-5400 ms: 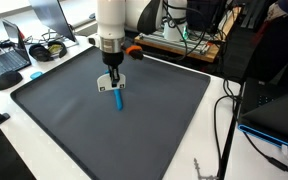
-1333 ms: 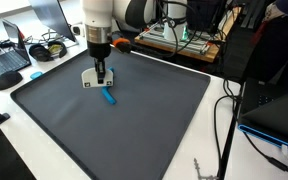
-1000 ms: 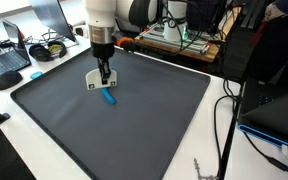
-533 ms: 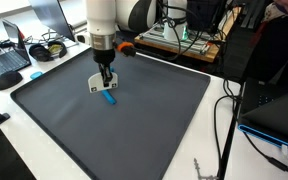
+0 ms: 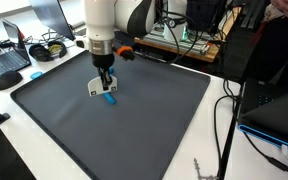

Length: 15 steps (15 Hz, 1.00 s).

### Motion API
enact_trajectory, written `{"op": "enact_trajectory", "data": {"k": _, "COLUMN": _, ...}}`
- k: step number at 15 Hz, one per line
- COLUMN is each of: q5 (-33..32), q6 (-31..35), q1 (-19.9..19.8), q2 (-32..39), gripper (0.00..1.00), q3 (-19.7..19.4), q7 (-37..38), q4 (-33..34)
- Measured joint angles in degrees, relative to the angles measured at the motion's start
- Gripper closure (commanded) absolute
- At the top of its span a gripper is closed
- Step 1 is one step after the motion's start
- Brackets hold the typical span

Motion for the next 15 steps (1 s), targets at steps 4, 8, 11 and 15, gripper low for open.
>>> {"op": "enact_trajectory", "data": {"k": 4, "q5": 0.01, "q6": 0.0, "q1": -0.45, "q2": 1.17, "gripper": 0.99, "q3": 0.43, "q7": -0.28, "q4": 1.25}}
{"op": "enact_trajectory", "data": {"k": 8, "q5": 0.01, "q6": -0.05, "q1": -0.46, "q2": 2.88, "gripper": 0.99, "q3": 0.56, "q7": -0.29, "q4": 2.66}}
{"op": "enact_trajectory", "data": {"k": 11, "q5": 0.01, "q6": -0.6, "q1": -0.46, "q2": 4.09, "gripper": 0.99, "q3": 0.65, "q7": -0.29, "q4": 3.65}}
{"op": "enact_trajectory", "data": {"k": 15, "q5": 0.01, "q6": -1.68, "q1": -0.46, "q2": 4.99, "gripper": 0.99, "q3": 0.71, "q7": -0.29, "q4": 4.7}}
